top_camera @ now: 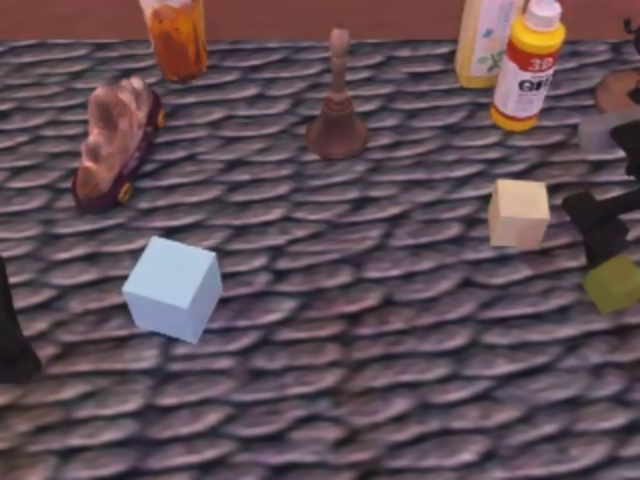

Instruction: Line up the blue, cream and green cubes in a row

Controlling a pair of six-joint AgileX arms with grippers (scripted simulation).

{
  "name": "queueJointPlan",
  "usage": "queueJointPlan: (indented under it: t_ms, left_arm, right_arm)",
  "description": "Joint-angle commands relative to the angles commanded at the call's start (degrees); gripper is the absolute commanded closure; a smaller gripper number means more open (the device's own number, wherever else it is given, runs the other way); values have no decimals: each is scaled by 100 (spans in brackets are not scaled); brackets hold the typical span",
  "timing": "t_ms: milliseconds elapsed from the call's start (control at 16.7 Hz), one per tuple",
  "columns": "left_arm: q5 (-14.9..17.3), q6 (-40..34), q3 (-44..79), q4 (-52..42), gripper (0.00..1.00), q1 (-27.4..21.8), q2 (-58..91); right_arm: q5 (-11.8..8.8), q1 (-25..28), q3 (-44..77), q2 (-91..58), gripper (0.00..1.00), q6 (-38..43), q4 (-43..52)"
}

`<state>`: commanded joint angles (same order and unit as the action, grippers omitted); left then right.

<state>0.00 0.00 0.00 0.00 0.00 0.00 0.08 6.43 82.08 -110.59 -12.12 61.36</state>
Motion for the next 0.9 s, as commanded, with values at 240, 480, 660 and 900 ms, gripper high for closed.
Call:
queueJointPlan:
  t_ms: [240, 480, 660, 900]
  left_arm:
    - [0, 0, 0, 0, 0, 0, 0]
    - [0, 0, 0, 0, 0, 0, 0]
    - [0, 0, 0, 0, 0, 0, 0]
    - [0, 0, 0, 0, 0, 0, 0]
  right_arm:
    - [-1, 27, -269, -198, 0, -11, -436]
    - [2, 37, -829, -636, 0, 10, -1518]
    - [3, 43, -1042, -813, 0, 17, -1843]
    - [3, 43, -1044, -814, 8, 17, -1845]
